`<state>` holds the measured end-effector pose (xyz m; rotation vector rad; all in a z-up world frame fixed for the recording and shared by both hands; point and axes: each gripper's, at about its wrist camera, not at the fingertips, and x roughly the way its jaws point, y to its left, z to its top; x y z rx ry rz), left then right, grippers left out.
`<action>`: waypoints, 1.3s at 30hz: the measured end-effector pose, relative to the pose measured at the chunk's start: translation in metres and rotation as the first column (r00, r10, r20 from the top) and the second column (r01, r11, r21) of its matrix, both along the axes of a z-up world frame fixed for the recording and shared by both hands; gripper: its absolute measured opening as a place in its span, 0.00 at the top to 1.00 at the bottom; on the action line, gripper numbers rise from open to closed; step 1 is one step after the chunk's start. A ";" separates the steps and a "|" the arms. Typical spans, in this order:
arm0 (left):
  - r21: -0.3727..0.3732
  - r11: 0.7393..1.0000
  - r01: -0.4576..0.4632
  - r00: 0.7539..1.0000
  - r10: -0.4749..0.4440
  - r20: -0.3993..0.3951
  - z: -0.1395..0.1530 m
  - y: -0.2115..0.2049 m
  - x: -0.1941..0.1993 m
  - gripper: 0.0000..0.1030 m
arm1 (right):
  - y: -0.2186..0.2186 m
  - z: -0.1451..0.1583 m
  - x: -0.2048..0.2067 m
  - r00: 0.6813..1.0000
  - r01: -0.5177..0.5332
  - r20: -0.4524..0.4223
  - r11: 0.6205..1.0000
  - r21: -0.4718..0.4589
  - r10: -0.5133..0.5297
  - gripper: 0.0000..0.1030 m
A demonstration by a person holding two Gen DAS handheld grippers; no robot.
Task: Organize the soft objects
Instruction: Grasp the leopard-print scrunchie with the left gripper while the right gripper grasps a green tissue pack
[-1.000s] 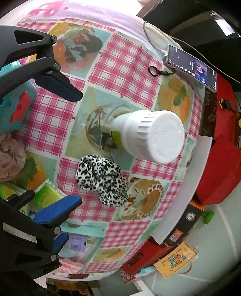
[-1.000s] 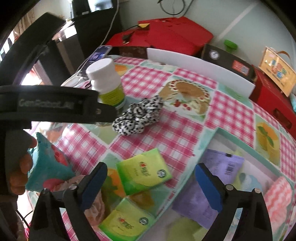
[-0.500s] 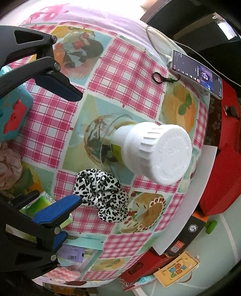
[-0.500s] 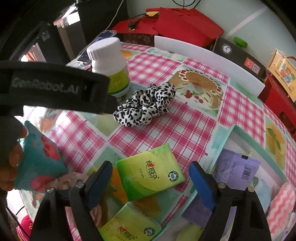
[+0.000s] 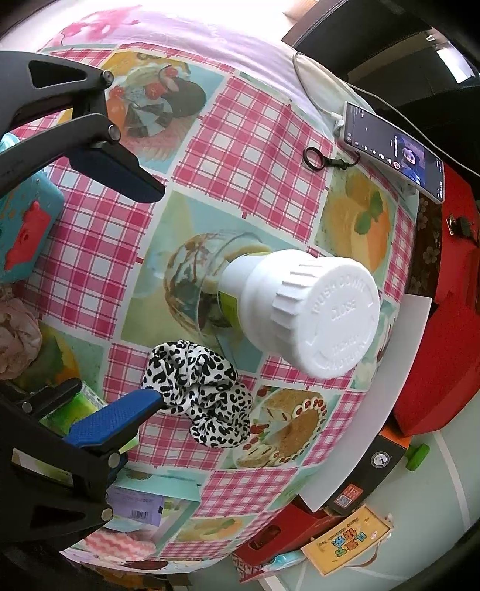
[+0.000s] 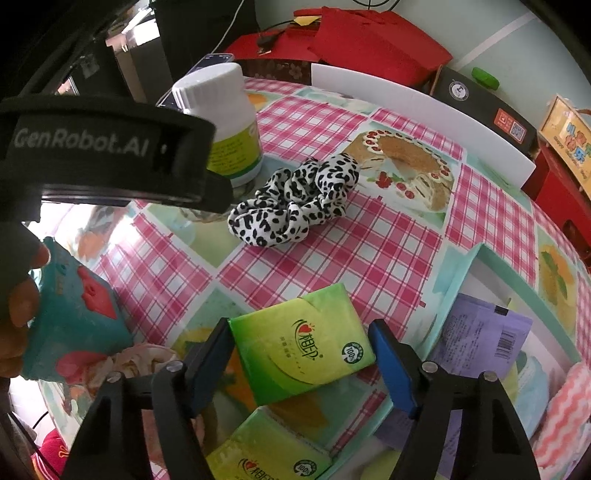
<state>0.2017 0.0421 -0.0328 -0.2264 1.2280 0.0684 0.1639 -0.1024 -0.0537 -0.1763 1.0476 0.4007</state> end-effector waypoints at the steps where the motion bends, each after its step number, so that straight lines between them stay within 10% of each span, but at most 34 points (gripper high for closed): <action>1: -0.002 1.000 0.000 1.000 0.000 0.003 0.001 -0.001 0.000 0.02 | 0.000 0.000 0.000 1.000 0.002 -0.001 1.000 0.003 -0.002 0.26; 39: -0.057 0.996 0.064 0.997 -0.061 0.038 -0.016 -0.041 0.027 0.11 | -0.106 0.058 -0.012 0.951 0.297 0.051 0.948 0.113 -0.304 0.26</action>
